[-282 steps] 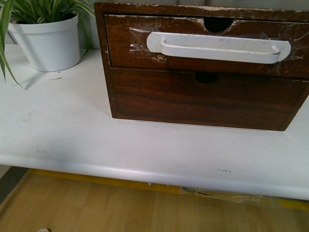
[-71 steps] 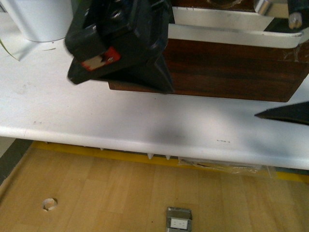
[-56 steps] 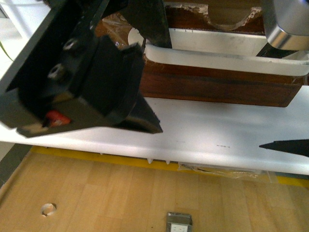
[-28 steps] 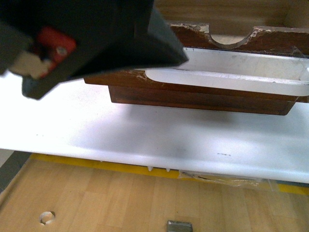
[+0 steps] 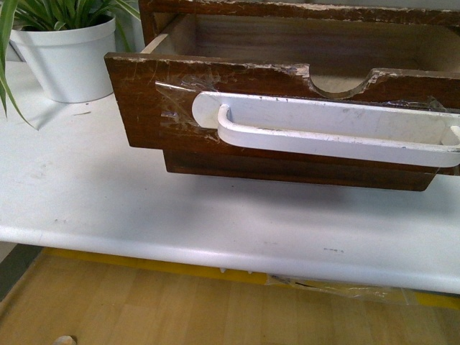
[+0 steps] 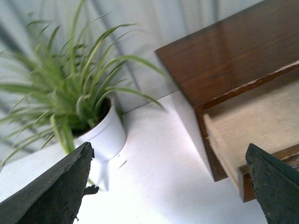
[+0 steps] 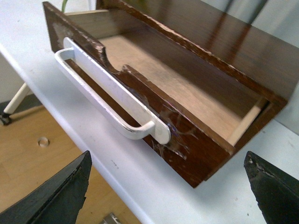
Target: Open drawer
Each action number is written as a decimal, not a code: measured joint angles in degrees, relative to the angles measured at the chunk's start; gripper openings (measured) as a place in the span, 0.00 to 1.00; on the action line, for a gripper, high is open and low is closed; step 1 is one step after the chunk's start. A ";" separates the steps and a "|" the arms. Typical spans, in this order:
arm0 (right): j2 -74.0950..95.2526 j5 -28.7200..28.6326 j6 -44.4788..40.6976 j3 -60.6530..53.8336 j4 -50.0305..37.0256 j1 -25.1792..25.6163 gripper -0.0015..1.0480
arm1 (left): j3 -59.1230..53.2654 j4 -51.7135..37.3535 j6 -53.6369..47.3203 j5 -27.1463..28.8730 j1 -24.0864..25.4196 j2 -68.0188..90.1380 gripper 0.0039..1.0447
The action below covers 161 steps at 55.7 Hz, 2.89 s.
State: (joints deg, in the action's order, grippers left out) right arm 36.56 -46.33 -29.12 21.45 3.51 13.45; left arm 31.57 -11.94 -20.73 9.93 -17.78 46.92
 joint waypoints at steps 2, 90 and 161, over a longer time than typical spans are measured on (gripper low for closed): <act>-1.29 -0.04 1.68 -1.07 -0.61 1.11 0.91 | -1.49 0.39 2.40 2.75 1.01 -1.99 0.94; -36.33 46.25 28.46 -21.05 -3.54 -13.29 0.01 | -30.86 12.26 21.16 -9.88 17.62 -46.51 0.04; -36.33 46.27 28.55 -21.05 -3.54 -13.29 0.91 | -30.86 12.26 21.05 -9.84 17.62 -46.73 0.94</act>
